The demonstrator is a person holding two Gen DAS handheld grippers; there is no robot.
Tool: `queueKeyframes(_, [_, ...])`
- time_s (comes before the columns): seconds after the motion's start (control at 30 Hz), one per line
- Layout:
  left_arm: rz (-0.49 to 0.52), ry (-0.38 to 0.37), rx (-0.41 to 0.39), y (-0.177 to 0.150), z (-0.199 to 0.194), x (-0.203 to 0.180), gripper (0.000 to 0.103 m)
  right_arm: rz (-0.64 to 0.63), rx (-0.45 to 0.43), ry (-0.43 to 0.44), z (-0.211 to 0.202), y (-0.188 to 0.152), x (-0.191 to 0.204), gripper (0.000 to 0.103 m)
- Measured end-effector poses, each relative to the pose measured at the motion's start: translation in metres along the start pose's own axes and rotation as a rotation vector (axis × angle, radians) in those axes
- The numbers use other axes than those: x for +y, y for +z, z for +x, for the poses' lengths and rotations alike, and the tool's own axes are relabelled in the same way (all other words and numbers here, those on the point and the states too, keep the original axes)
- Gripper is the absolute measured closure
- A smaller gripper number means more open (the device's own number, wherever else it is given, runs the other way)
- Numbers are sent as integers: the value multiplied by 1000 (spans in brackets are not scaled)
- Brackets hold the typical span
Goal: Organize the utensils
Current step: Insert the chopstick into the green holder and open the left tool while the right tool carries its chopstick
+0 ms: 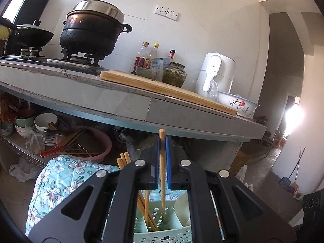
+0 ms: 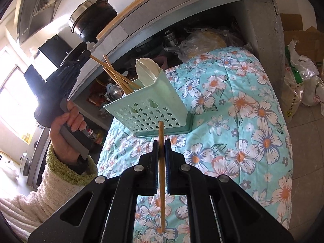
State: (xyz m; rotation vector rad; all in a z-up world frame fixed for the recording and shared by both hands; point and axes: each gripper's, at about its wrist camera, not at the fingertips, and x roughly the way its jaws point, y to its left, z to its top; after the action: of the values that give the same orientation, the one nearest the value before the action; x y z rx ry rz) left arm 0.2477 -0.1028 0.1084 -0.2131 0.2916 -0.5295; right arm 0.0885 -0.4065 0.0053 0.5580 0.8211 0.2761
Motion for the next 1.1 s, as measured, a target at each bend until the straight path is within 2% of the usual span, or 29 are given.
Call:
queueKeyframes(0.33, [-12,-14,55,-32,-1,4,98,2,-2,6,-1,-1,-1,97])
queueKeyframes(0.53, [-13,-31,76,-37,-7,5,96,1,-2,7,-1,-1,-1,97])
queueKeyframes(0.67, [-9,-42,84,-37,-10,5,73,-6,-3,6,-1,-2,2,97])
queueKeyframes(0.77, [-4,-48,74,-36,-15,4,64,-14,-4,1,-2,-2,6,97])
queueKeyframes(0.97, [0,-58,65,-34,-31,7,58,-44,-21,-1,-8,4,17,97])
queueKeyframes(1.1, [17,-45,83,-37,-45,11,52,-97,-84,4,-25,25,35,97])
